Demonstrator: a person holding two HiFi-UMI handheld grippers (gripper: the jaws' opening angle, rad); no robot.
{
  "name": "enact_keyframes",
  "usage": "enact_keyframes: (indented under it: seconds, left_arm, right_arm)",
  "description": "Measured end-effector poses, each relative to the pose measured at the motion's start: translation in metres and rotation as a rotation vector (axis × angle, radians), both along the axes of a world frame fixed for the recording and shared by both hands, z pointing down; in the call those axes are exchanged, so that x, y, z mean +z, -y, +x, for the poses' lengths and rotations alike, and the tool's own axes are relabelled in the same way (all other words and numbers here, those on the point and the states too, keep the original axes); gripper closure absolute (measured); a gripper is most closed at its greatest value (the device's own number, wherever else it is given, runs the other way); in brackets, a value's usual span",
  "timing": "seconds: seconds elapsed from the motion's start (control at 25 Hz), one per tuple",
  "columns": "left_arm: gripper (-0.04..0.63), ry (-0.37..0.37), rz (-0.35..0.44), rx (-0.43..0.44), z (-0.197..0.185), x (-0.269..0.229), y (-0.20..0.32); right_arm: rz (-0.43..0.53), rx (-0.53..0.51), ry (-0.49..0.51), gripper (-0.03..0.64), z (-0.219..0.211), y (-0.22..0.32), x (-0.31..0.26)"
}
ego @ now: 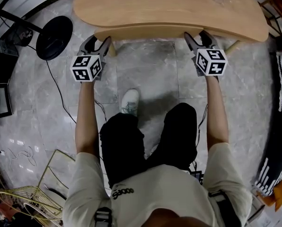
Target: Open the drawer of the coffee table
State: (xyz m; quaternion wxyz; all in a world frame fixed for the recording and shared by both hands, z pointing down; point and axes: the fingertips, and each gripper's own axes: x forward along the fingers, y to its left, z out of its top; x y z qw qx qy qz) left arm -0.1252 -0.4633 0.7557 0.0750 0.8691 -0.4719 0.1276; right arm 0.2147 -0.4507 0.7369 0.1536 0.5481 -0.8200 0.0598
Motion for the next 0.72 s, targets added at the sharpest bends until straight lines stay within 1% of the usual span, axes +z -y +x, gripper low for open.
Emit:
enact_keyframes:
  seconds: [0.12, 0.2, 0.32, 0.4, 0.44, 0.56, 0.72]
  left_arm:
    - [0.351, -0.03, -0.014, 0.008, 0.001, -0.001, -0.005]
    - [0.305, -0.082, -0.029, 0.021, 0.004, -0.002, -0.004]
    - [0.279, -0.158, -0.055, 0.044, 0.006, -0.002, -0.001]
    - [0.275, -0.191, -0.067, 0.051, 0.007, 0.0, 0.0]
    - [0.275, -0.191, -0.069, 0.053, 0.008, 0.0, 0.0]
    - [0.276, -0.16, -0.067, 0.059, 0.009, 0.001, -0.001]
    - [0.279, -0.137, -0.066, 0.045, 0.01, 0.002, -0.002]
  right_arm:
    - [0.004, -0.005, -0.01, 0.359, 0.0, -0.005, 0.0]
    - [0.014, -0.023, -0.037, 0.359, -0.002, -0.005, 0.001]
    - [0.013, -0.058, -0.053, 0.33, -0.008, -0.001, 0.006]
    - [0.003, -0.072, -0.037, 0.33, -0.009, 0.002, 0.009]
    - [-0.003, -0.079, -0.024, 0.33, -0.009, 0.003, 0.011]
    - [-0.003, -0.088, 0.013, 0.328, -0.008, 0.003, 0.012]
    - [-0.018, -0.073, 0.018, 0.327, -0.009, 0.004, 0.012]
